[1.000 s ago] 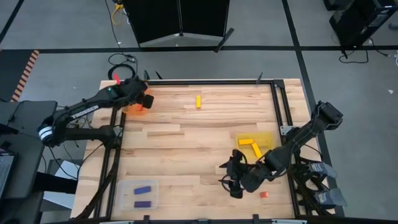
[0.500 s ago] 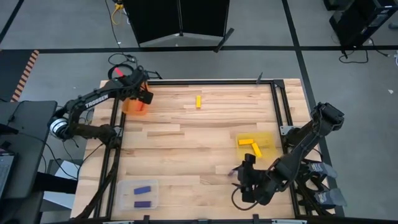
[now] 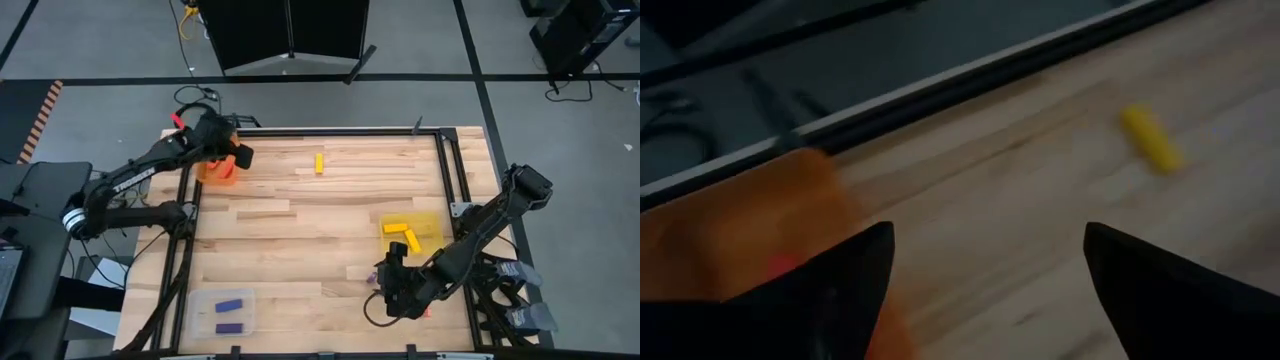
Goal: Sort blocks
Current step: Put the purple block into the transparent bin
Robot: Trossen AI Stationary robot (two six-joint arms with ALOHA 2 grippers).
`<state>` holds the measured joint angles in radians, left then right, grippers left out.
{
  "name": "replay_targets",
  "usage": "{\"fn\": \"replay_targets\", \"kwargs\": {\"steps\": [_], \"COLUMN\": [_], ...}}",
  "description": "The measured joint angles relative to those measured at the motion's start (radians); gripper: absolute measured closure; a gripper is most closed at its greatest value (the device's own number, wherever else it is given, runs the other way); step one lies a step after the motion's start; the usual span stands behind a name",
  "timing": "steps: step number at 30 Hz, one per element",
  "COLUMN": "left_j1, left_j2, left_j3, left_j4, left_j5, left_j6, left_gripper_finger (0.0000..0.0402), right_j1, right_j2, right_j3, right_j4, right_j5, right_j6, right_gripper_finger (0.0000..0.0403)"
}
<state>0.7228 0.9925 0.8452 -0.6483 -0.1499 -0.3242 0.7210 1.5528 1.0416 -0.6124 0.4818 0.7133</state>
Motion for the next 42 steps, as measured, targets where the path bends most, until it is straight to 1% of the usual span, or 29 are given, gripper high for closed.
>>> {"fn": "replay_targets", "kwargs": {"steps": [4,9,13,18,26,33,38,42], "left_j1": [-0.1,-0.227,-0.306,-0.371,-0.411,-0.413,-0.414,-0.414], "left_j2": [-0.07,-0.124,-0.139,-0.137,-0.136,-0.136,-0.136,-0.136], "left_j3": [0.0,0.0,0.0,0.0,0.0,0.0,0.0,0.0], "left_j4": [0.01,0.043,0.074,0.102,0.122,0.123,0.123,0.123], "left_j5": [0.012,-0.02,-0.05,-0.091,-0.109,-0.114,-0.114,-0.114], "left_j6": [-0.037,-0.08,-0.106,-0.123,-0.126,-0.126,-0.126,-0.126], "left_gripper_finger": [0.0079,0.0087,0.0092,0.0098,0.0103,0.0104,0.0104,0.0104], "right_j1": [-0.017,-0.039,-0.052,-0.056,-0.056,-0.056,-0.056,-0.056], "right_j2": [0.001,0.001,0.001,0.0,0.0,0.0,0.0,0.0], "right_j3": [-0.047,-0.102,-0.143,-0.181,-0.243,-0.287,-0.301,-0.301], "right_j4": [0.057,0.138,0.192,0.25,0.333,0.417,0.42,0.425], "right_j5": [-0.023,-0.024,-0.024,-0.024,-0.024,-0.023,-0.015,-0.012], "right_j6": [-0.007,-0.004,0.001,0.002,0.02,0.022,0.046,0.038], "right_gripper_finger": [0.0094,0.0095,0.0094,0.01,0.011,0.0115,0.0126,0.0144]}}
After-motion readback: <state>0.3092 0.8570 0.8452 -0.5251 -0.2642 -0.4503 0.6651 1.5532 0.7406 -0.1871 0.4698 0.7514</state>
